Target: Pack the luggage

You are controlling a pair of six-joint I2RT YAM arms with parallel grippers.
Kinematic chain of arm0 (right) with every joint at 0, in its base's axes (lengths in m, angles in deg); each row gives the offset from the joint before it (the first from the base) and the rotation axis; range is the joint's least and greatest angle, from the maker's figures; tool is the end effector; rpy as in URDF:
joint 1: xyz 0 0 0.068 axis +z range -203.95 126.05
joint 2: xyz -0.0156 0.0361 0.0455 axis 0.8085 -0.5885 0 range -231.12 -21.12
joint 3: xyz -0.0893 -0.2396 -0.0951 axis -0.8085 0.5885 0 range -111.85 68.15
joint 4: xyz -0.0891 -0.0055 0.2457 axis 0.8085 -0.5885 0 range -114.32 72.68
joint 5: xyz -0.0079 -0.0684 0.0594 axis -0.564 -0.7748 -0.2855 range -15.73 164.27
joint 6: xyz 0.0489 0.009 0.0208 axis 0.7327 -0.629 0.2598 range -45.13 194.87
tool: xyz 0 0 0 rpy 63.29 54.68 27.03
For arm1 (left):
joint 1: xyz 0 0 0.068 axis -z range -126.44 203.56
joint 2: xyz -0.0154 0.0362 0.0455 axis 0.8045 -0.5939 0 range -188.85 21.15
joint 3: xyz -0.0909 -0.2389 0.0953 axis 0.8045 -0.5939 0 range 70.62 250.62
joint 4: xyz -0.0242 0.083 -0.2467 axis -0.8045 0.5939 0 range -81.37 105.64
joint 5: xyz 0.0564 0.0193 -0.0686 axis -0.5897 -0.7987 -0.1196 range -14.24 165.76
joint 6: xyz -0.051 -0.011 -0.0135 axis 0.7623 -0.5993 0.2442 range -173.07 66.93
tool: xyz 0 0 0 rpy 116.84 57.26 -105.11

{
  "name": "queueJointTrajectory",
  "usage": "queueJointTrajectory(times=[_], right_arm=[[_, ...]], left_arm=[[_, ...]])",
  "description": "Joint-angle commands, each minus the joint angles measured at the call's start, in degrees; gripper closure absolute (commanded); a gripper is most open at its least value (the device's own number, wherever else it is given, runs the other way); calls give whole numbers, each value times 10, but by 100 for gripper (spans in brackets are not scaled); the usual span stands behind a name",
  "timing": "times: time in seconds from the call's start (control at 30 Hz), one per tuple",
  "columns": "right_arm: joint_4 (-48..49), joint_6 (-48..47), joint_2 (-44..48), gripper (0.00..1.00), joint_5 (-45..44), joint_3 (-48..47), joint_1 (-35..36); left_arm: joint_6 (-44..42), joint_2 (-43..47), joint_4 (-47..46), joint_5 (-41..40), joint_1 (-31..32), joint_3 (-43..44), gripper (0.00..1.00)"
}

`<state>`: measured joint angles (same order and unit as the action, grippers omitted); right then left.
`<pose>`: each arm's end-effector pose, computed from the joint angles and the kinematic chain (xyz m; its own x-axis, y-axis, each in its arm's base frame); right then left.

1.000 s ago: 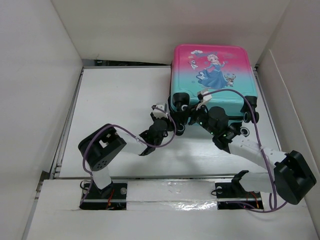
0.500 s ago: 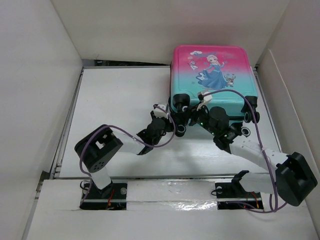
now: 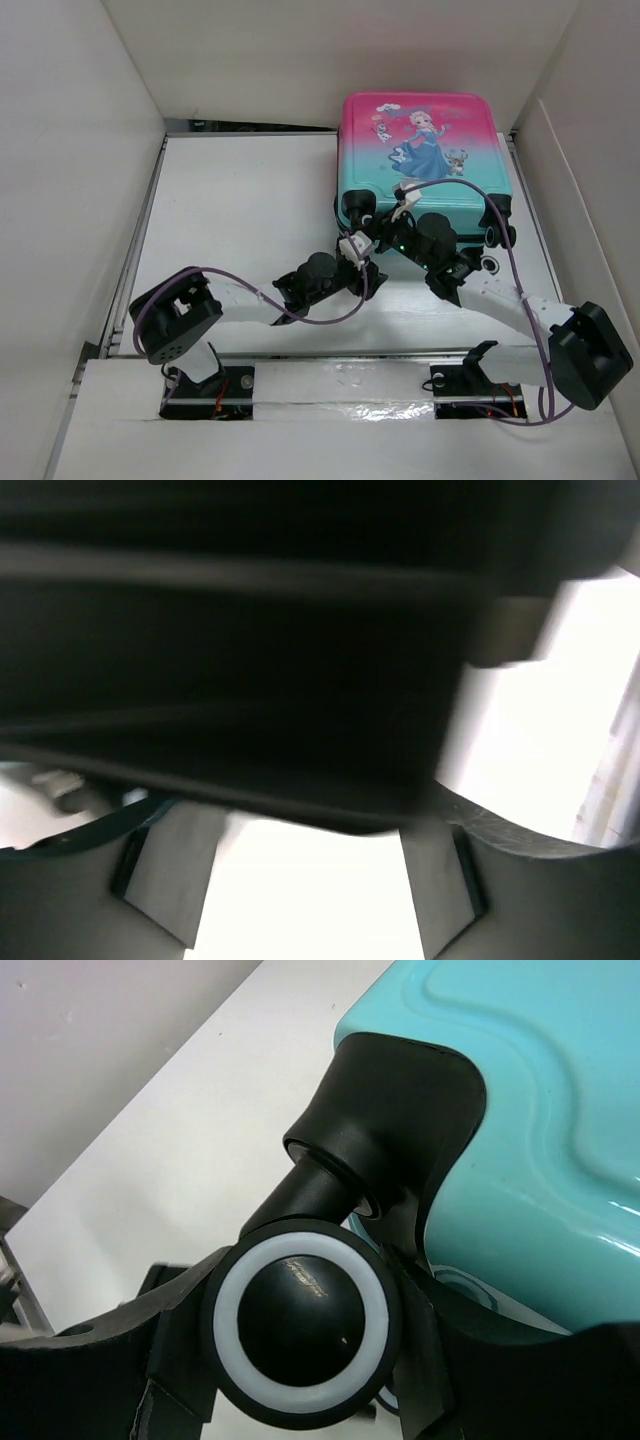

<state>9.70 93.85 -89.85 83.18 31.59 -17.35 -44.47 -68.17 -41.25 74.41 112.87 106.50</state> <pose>0.2153 0.1668 0.2701 -0.3000 0.1775 -0.9373 -0.6506 0.6805 0.3371 0.1643 -0.2750 0.2097 -0.1581 -0.0266 -0.9871 0.8333 0.5327 -0.1478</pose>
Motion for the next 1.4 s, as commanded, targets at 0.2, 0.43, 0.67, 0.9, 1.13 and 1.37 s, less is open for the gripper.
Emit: queueJointTrajectory(times=[0.2,0.43,0.67,0.9,1.13,1.37], right_arm=[[106,18,12,100,35,-31,10],[80,16,25,100,23,-51,-12],[84,26,18,100,39,-64,-12],[83,33,18,100,52,-73,-7],[80,33,30,100,56,-77,-1],[81,39,37,100,62,-76,4]], left_arm=[[-28,35,-30,-49,12,-5,46],[14,103,-124,-147,12,-110,53],[30,111,-173,-143,-17,-137,52],[16,34,-201,-111,-29,-74,52],[12,-33,-214,-131,-35,-27,53],[4,-61,-210,-141,-41,-1,56]])
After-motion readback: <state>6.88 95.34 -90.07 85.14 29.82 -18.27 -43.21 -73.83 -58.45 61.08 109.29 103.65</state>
